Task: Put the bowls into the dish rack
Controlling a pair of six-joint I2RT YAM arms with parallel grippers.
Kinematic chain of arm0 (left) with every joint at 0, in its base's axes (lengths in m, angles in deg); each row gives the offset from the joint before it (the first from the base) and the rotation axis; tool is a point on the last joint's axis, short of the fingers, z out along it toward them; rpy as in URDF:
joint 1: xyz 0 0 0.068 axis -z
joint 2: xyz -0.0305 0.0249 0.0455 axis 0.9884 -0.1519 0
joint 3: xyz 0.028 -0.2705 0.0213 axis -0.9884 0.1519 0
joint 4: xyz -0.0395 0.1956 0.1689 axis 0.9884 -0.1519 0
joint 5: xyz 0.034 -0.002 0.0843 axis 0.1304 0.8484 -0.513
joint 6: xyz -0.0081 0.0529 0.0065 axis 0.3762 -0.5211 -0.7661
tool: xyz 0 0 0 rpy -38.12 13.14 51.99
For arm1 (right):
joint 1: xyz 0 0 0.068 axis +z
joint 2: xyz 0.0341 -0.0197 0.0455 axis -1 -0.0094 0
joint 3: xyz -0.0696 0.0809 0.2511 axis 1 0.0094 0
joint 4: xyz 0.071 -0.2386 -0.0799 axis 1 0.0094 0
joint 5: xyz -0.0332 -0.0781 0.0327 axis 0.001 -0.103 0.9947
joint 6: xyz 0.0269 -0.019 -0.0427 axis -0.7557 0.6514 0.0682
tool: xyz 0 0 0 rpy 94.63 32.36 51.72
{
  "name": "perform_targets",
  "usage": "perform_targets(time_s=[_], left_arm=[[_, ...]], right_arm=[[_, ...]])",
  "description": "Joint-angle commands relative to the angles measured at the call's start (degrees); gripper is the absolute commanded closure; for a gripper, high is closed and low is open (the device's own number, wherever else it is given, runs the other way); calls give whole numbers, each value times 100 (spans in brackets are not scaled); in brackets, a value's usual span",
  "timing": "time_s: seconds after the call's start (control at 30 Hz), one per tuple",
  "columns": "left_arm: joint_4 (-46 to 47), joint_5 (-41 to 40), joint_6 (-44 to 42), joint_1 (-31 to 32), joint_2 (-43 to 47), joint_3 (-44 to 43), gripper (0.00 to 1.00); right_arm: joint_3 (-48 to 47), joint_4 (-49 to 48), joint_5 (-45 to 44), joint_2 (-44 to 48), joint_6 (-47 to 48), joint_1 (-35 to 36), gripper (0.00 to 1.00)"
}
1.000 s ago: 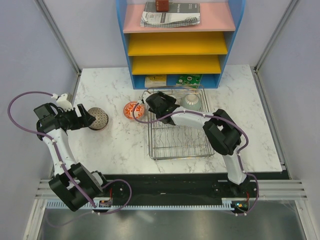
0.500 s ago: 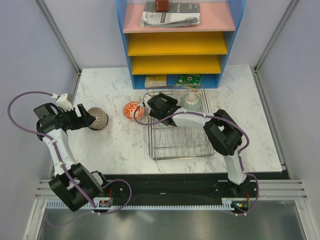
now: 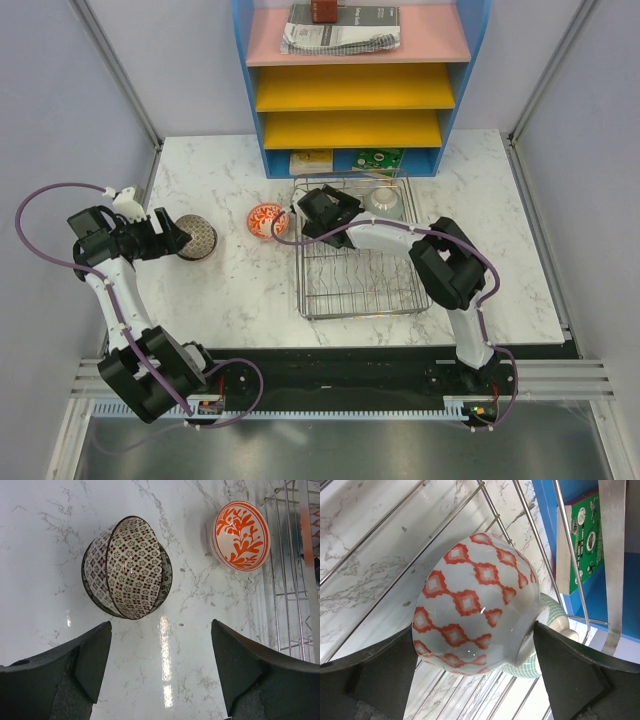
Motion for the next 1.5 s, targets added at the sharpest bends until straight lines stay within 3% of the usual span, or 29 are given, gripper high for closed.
perform_targets(time_s=[0.0,0.53,1.17,1.47], left_arm=[[34,205,42,-44,151,-146,14],[25,188,42,-53,195,-137,13],[60,-111,-29,-36,213,-85,14],[262,-453,-11,-44,29,-41,14]], right_arm=[[-239,453,811,162,-394,17,2],[-863,1059,2226,470,-1045,-167,2],[-1786,1288,4124,-417,-1335,-581,2],[-2233,1262,4266,-716,-1292,-589,2]])
